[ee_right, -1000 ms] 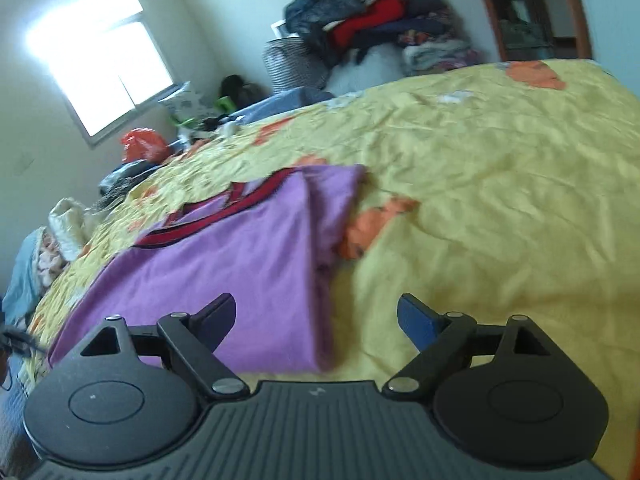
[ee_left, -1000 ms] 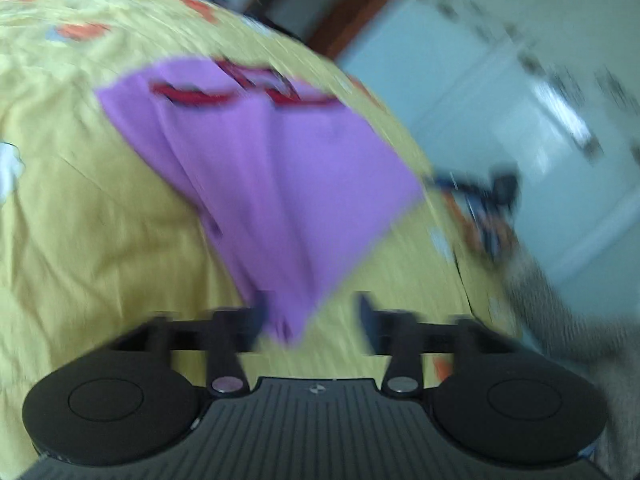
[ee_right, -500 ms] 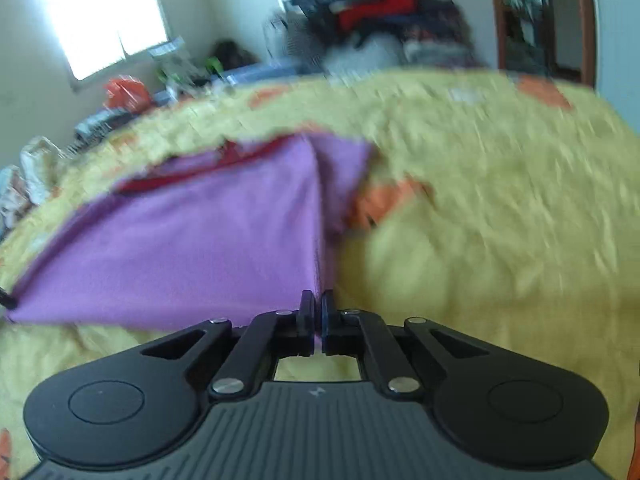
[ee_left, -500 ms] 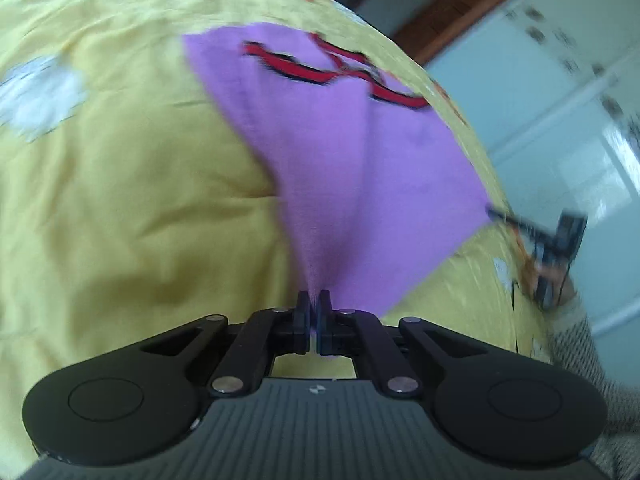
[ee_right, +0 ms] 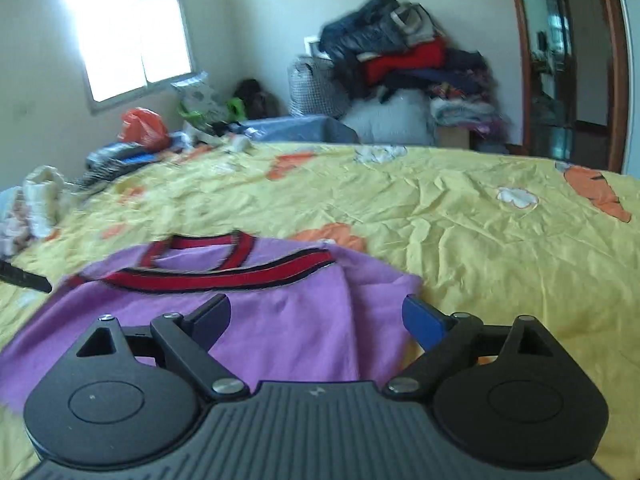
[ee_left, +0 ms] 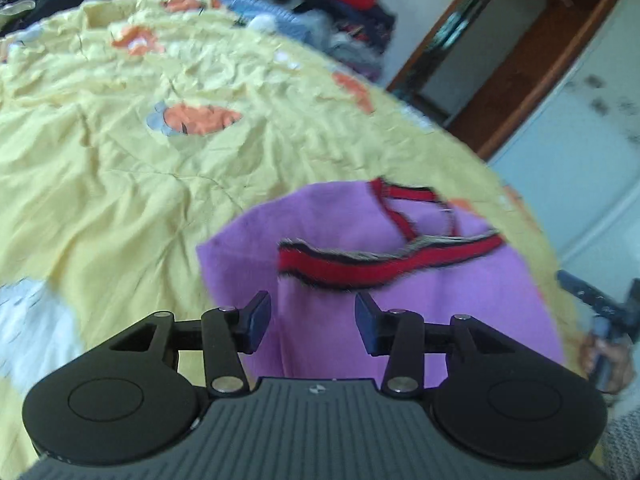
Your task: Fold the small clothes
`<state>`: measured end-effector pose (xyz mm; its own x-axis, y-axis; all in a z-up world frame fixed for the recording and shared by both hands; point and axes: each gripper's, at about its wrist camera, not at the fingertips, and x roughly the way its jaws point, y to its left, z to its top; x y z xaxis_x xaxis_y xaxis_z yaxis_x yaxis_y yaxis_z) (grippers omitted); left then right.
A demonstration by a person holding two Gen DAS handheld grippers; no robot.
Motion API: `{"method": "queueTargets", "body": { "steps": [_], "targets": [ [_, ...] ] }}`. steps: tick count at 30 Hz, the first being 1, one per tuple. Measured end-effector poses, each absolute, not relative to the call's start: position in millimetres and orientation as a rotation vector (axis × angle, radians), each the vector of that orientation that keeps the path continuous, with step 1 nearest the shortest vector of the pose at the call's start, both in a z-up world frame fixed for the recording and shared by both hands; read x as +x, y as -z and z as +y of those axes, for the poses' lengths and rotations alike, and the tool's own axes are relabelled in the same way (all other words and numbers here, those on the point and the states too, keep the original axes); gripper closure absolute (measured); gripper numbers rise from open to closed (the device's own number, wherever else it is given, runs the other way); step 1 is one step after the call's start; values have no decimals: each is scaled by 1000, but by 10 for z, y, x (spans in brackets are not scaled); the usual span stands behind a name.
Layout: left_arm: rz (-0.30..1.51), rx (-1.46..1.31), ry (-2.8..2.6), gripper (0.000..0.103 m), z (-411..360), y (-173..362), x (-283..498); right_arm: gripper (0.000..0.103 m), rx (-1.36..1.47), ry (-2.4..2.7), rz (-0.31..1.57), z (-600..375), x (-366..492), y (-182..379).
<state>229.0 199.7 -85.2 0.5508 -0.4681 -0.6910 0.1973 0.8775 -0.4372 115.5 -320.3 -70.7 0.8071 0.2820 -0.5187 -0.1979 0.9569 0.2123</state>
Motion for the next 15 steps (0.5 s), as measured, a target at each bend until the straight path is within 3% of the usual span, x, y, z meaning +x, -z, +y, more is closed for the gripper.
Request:
{"method": "queueTargets", "body": {
  "steps": [3, 4, 5, 6, 7, 8, 14, 15],
  "targets": [
    [927, -306, 391, 63, 1893, 1000, 2430, 9, 133, -258, 594, -3151, 1407, 795],
    [927, -303, 374, 98, 1882, 1006, 2456, 10, 133, -274, 622, -3136, 1505, 843],
    [945, -338, 365, 100, 1906, 1030, 2483, 10, 137, -281, 642, -3132, 1559, 897],
    [936, -381, 357, 100, 1959, 1048, 2498, 20, 133, -296, 663, -3110, 1613, 949],
    [908, -386, 337, 100, 2004, 1037, 2483, 81, 119, -314, 684, -3073, 1641, 999],
    [879, -376, 306, 100, 2045, 1013, 2451, 98, 101, -304, 714, -3034, 1672, 1044],
    [869, -498, 281, 99, 2382, 1089, 2300, 100, 72, -243, 696, -3065, 1645, 1064],
    [877, -525, 262, 90, 2434, 1135, 2311, 99, 94, -230, 707, -3117, 1673, 1090]
  ]
}}
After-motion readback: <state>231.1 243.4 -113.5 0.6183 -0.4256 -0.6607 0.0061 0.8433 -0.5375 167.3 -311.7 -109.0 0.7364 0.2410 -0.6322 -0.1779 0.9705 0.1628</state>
